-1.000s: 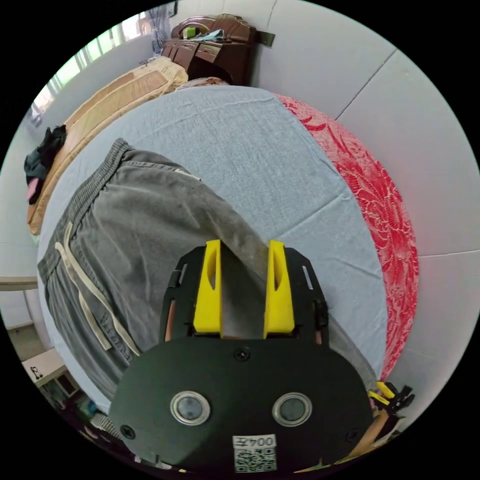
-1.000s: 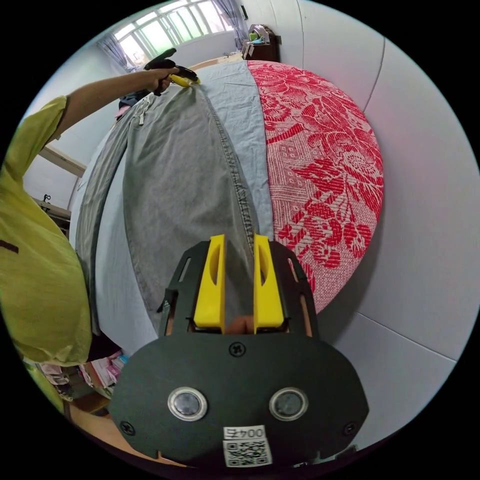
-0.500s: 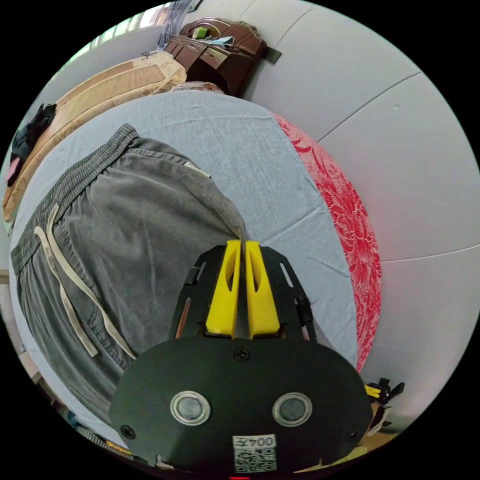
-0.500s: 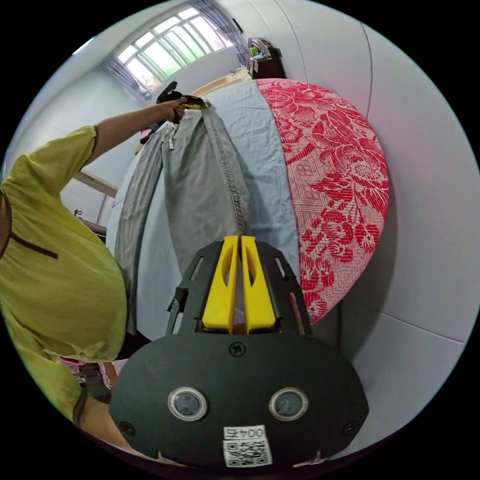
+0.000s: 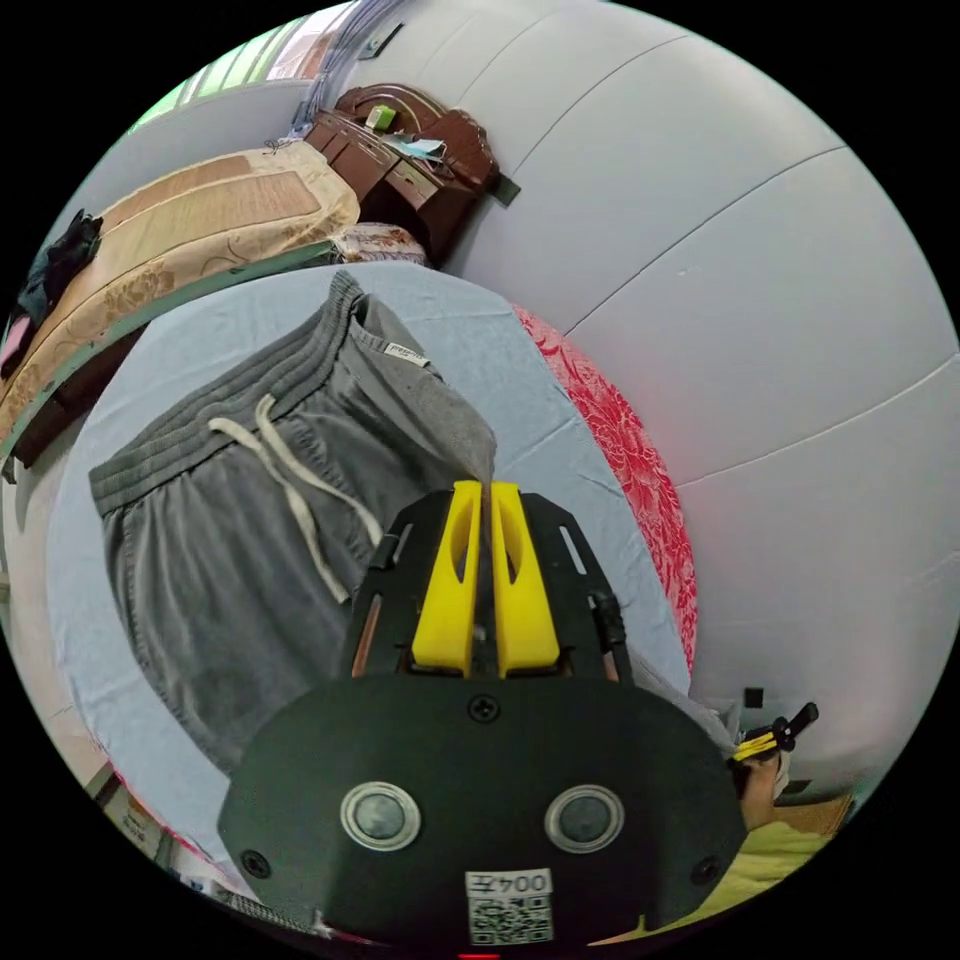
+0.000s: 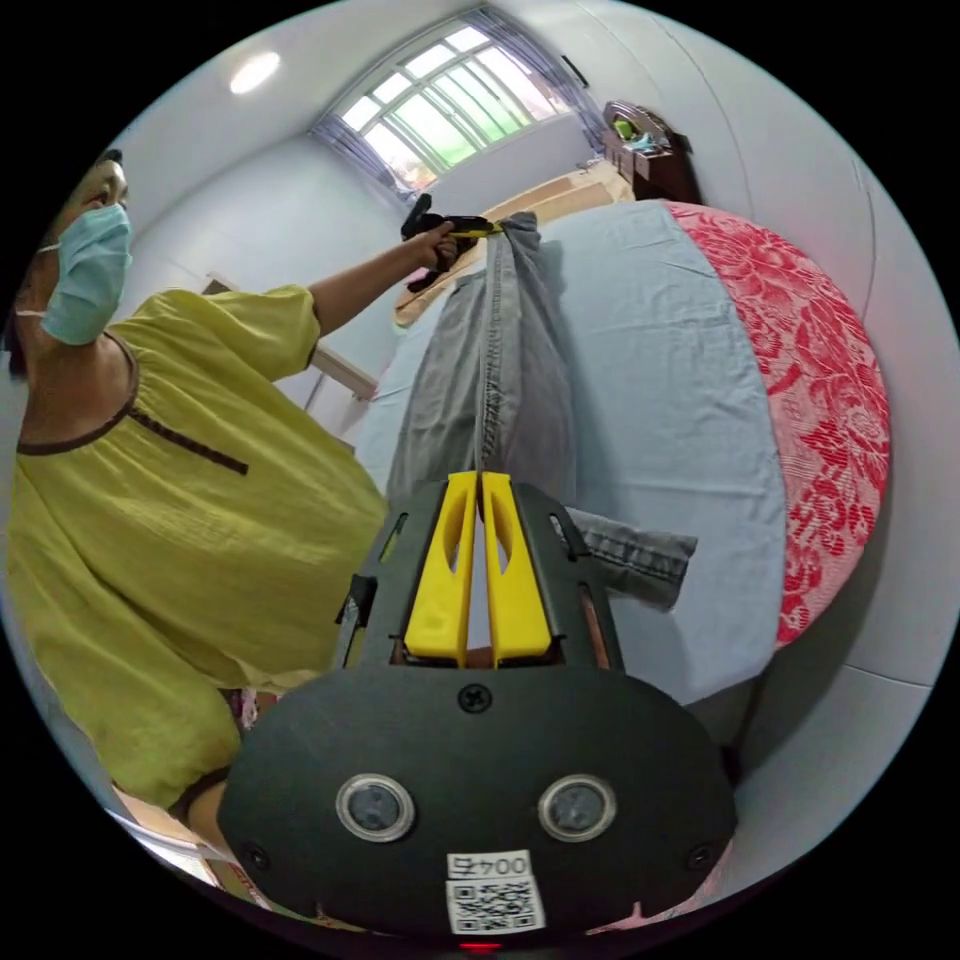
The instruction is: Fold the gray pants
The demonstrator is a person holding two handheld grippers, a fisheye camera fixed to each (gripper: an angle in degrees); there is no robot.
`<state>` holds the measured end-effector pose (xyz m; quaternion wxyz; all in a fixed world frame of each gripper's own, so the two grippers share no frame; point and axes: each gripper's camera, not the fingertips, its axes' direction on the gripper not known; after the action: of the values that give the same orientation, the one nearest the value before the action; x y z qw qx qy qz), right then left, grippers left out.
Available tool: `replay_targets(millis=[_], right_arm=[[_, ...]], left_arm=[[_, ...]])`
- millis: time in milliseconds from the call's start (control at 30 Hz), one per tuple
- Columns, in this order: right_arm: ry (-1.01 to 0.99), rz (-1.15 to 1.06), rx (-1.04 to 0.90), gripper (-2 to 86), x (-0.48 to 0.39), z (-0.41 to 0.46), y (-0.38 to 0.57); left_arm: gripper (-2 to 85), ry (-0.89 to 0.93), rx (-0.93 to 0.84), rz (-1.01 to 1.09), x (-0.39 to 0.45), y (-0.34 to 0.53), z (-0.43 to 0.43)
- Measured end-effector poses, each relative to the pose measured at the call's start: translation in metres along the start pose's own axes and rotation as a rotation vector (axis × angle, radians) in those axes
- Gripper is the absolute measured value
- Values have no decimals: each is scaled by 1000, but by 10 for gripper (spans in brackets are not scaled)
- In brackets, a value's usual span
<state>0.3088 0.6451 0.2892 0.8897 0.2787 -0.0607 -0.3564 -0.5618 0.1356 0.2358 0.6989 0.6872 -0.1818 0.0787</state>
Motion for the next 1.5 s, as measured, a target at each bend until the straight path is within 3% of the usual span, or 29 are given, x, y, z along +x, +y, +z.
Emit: replay_targets(millis=[300,600,767,933,1100,1233,1367,1500], right_arm=[[-231,11,-50,-5,-145,113,34],[-173,148,-306,2,-225,341,77],[-145,296,-345,28,-232,446,102],[-142,363,-313,84,-250,485,127],[-61,363,-193,97,-268,454,139],[228,416,-225,85,-235,432,148],[458,488,-382,80,-162,448,156],[550,468,-491,74,-126,470,154]], left_arm=[[15,101,52,-89,-175,144,-201],[21,226,28,-282,-339,257,-246],[27,356,50,-353,-364,276,-266],[28,367,114,-336,-356,283,-333],[24,240,175,-319,-317,312,-434],[17,193,66,-182,-229,350,-468],[14,210,-60,27,-55,431,-478],[23,251,-170,195,151,532,-460]])
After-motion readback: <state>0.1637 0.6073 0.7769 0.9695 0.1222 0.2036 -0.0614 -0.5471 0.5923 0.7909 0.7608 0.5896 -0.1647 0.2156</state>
